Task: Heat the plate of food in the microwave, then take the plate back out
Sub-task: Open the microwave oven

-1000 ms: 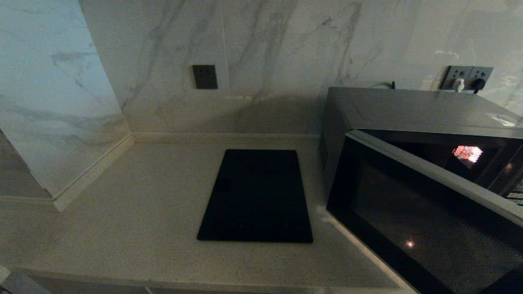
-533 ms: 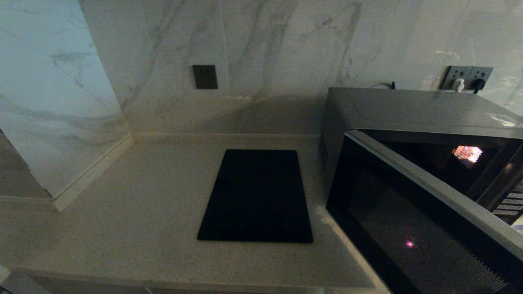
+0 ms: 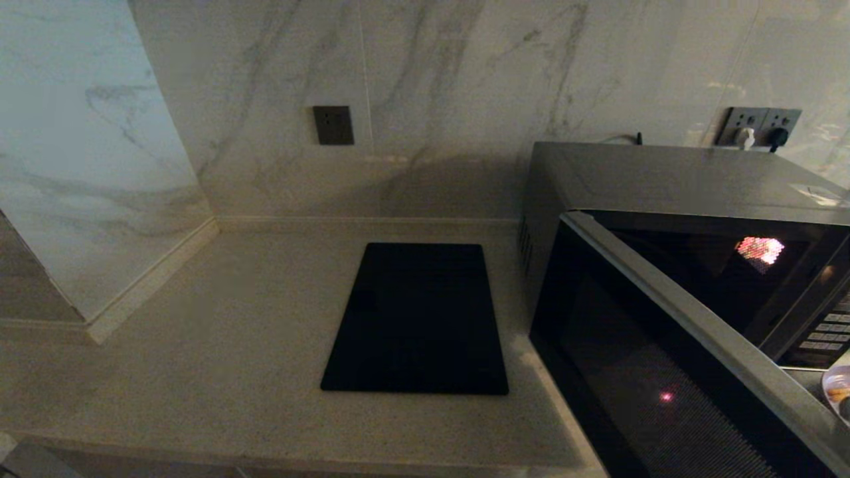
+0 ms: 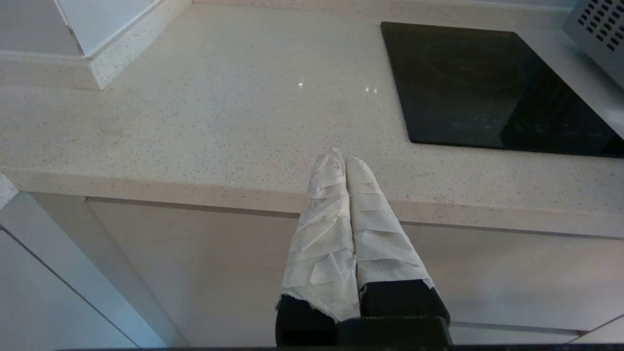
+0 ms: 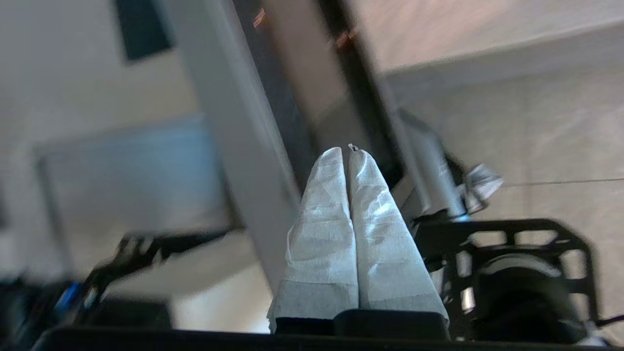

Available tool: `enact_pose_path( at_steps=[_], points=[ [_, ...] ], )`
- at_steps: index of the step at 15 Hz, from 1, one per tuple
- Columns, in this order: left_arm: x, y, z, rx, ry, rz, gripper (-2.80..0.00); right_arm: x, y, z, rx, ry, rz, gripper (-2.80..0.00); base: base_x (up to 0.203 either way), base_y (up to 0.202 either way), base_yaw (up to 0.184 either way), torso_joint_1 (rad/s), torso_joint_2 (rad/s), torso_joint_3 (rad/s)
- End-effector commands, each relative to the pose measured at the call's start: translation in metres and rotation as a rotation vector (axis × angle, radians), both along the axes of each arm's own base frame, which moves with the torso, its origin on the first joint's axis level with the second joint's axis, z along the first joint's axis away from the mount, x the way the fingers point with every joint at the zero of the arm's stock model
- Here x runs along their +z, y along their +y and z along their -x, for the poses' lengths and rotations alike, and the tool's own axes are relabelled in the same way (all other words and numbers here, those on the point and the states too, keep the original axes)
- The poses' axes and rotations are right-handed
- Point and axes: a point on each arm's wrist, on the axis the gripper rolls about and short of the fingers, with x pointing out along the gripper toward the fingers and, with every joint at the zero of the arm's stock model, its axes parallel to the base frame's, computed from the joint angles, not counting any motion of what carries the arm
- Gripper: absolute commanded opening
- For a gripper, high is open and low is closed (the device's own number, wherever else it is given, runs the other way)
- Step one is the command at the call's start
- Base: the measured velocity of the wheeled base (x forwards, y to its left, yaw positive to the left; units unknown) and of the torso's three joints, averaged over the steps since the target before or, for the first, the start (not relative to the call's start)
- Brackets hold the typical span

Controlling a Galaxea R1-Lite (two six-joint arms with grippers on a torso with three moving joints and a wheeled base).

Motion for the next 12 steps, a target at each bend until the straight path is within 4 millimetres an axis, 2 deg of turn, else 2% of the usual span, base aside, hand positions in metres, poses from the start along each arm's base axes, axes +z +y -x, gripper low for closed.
enact_pose_path(
  at_steps=[1,7,12],
  points=[
    [0.0,0.0,0.0,0.001,0.0,0.0,-2.8,0.001,0.004,0.001,0.071,0.025,-0.05,-2.8,0.0,0.0,0.0,0.0,0.0,0.0],
    [0.0,0.0,0.0,0.0,0.0,0.0,-2.8,0.013,0.005,0.013,0.232,0.037,-0.209,-2.8,0.0,0.0,0.0,0.0,0.0,0.0],
    [0.0,0.0,0.0,0.001,0.001,0.0,-2.8,0.008,0.011,0.005,0.285,0.107,-0.25,-2.8,0.0,0.0,0.0,0.0,0.0,0.0]
  ],
)
